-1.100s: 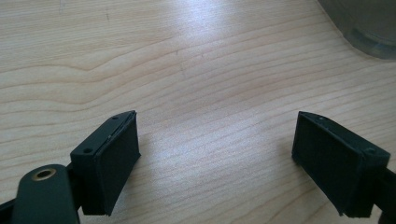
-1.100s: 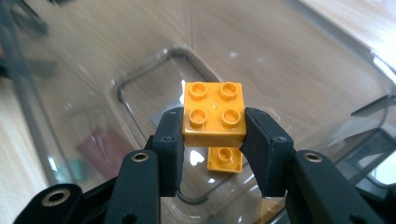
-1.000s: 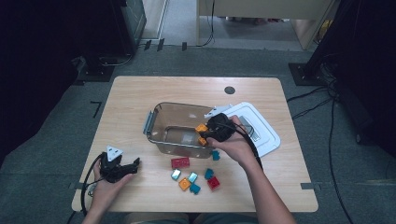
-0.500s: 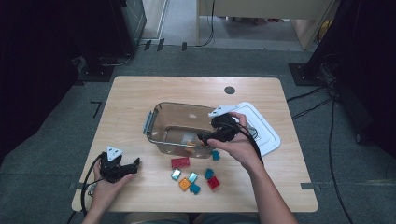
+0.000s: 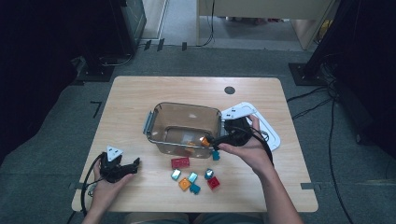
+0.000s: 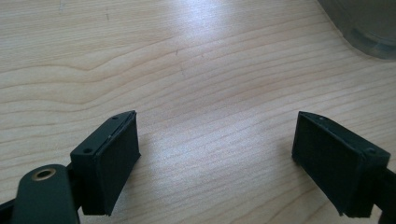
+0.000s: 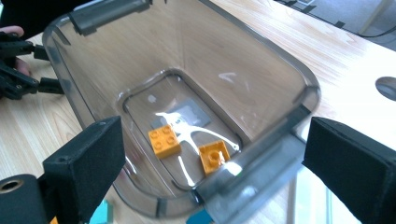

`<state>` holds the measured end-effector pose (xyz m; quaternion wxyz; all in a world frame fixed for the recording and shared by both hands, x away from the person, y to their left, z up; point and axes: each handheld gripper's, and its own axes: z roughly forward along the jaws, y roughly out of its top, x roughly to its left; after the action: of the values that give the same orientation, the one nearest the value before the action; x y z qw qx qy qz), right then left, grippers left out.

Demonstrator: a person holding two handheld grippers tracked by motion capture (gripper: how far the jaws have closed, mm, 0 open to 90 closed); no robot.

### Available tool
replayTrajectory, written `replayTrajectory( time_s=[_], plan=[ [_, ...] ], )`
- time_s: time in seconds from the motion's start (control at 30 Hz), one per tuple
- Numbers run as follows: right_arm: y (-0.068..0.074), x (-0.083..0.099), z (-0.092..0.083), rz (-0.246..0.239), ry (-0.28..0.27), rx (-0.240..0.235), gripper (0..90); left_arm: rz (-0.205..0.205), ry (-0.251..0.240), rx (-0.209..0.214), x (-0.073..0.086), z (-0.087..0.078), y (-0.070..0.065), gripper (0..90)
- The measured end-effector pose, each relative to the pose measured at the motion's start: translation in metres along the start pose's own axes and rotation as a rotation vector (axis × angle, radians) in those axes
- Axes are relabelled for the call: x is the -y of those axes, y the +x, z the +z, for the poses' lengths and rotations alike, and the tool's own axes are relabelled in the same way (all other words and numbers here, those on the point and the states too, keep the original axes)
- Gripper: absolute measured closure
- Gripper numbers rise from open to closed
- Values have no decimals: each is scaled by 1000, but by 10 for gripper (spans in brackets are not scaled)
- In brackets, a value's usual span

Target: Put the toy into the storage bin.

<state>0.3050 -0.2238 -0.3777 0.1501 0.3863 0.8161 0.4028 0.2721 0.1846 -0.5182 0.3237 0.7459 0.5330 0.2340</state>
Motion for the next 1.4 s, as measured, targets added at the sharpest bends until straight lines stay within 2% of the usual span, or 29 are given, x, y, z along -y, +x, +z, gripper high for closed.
replayTrajectory(
  time_s=[0.17, 0.37, 0.6, 0.73, 0.9, 1.0, 1.13, 1.27, 1.4],
  plan=[
    [-3, 11, -7, 6, 0, 14, 54, 0, 0, 0, 0, 0, 0, 146],
    [-6, 31, -20, 38, -11, 43, 66, -1, 1, 1, 0, 0, 0, 146],
    [-12, 56, -24, 69, 2, 56, 77, -2, -1, 0, 0, 0, 0, 146],
    [-16, 72, -23, 94, -5, 52, 148, -2, 0, 0, 0, 0, 0, 146],
    [-16, 93, -9, 129, 6, 15, 270, -1, 0, 0, 0, 0, 0, 146],
    [-12, 101, 4, 130, 23, 0, 320, -1, 0, 0, 0, 0, 0, 146],
    [-6, 106, 21, 127, 35, 4, 376, -1, 0, 0, 0, 0, 0, 146],
    [-2, 115, 38, 144, 28, 22, 429, -1, 0, 0, 0, 0, 0, 146],
    [2, 121, 50, 135, 41, 38, 468, -1, 0, 0, 0, 0, 0, 146]
  ],
)
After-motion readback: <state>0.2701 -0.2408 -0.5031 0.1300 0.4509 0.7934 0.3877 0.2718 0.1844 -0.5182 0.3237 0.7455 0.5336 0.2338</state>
